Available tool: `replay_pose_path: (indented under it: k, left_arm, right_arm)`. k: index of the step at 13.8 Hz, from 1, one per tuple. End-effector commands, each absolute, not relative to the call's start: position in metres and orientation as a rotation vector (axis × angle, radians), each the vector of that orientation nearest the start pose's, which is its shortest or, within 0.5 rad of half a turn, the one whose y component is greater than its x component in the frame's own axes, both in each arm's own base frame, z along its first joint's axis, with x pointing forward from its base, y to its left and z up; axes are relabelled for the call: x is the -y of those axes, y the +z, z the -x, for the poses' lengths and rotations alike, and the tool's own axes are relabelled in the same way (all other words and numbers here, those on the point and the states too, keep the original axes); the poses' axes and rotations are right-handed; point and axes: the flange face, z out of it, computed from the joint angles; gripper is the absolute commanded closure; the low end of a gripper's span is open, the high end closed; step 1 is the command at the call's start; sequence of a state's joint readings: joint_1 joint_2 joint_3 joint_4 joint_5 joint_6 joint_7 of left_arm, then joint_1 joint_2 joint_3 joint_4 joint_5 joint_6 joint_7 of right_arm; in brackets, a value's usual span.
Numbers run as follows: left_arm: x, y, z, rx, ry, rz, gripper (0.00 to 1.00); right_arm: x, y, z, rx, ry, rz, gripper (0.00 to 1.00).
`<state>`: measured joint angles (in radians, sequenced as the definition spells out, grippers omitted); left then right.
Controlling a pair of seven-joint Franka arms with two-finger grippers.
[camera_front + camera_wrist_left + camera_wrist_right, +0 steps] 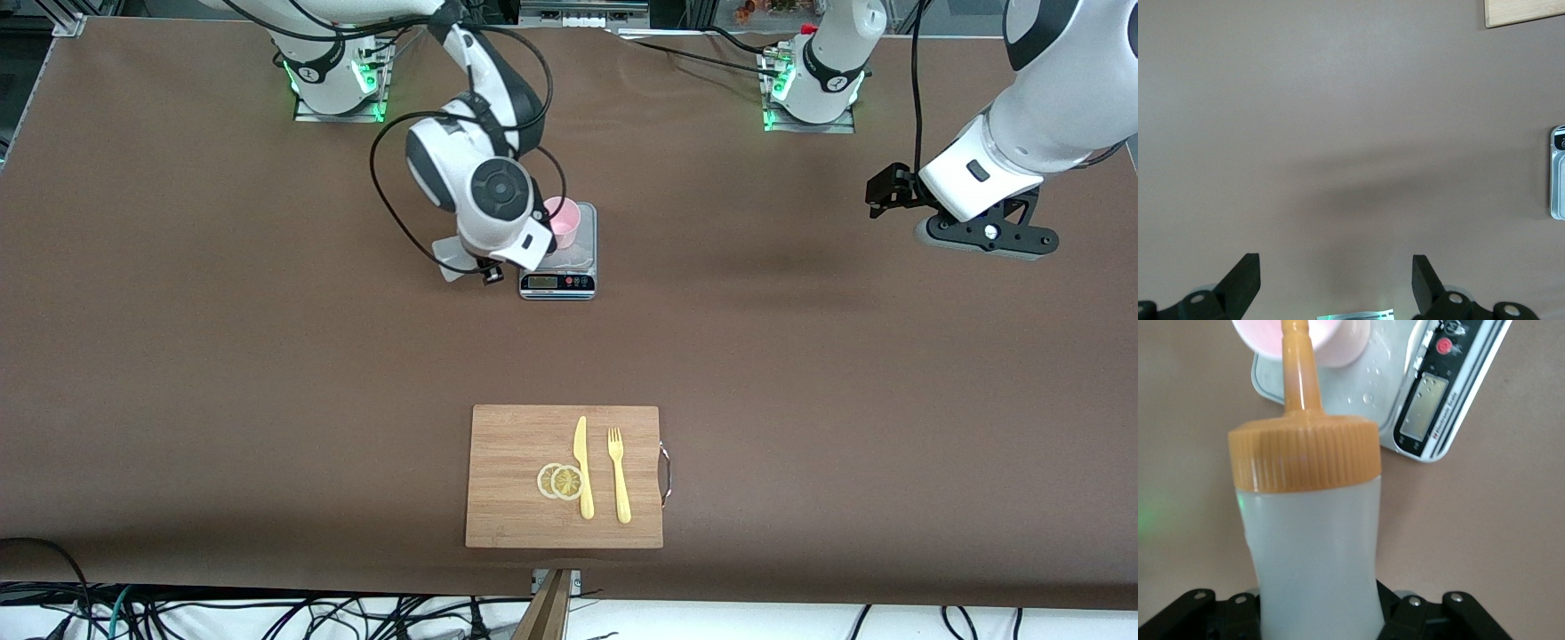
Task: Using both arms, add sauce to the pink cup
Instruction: 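Carry the bottle back beside the scale with the right gripper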
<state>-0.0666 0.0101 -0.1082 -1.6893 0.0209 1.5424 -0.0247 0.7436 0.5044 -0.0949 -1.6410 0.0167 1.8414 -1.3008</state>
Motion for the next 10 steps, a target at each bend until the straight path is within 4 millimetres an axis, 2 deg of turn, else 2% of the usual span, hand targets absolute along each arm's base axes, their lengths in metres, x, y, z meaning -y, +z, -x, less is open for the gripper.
replay_pose_path:
  k: [1, 4, 7, 10]
  left_arm:
    - [0.094, 0.568, -0.542, -0.249, 0.251, 3.111, 0.0]
    - [0.094, 0.568, -0.541, -0.249, 0.254, 3.11, 0.0]
    - [0.094, 0.568, -0.541, -0.249, 0.254, 3.11, 0.0]
    - [0.094, 0.568, -0.542, -0.249, 0.251, 3.111, 0.0]
  right_arm:
    - [-0.36, 0.317, -0.537, -2.711, -0.39, -1.817, 1.0]
    - [-0.308, 0.317, -0.572, -2.804, -0.257, -1.885, 1.0]
    - [-0.243, 0.306, -0.606, -2.953, 0.022, -1.929, 1.0]
    - [-0.181, 0.293, -0.626, -3.049, 0.3, -1.95, 1.0]
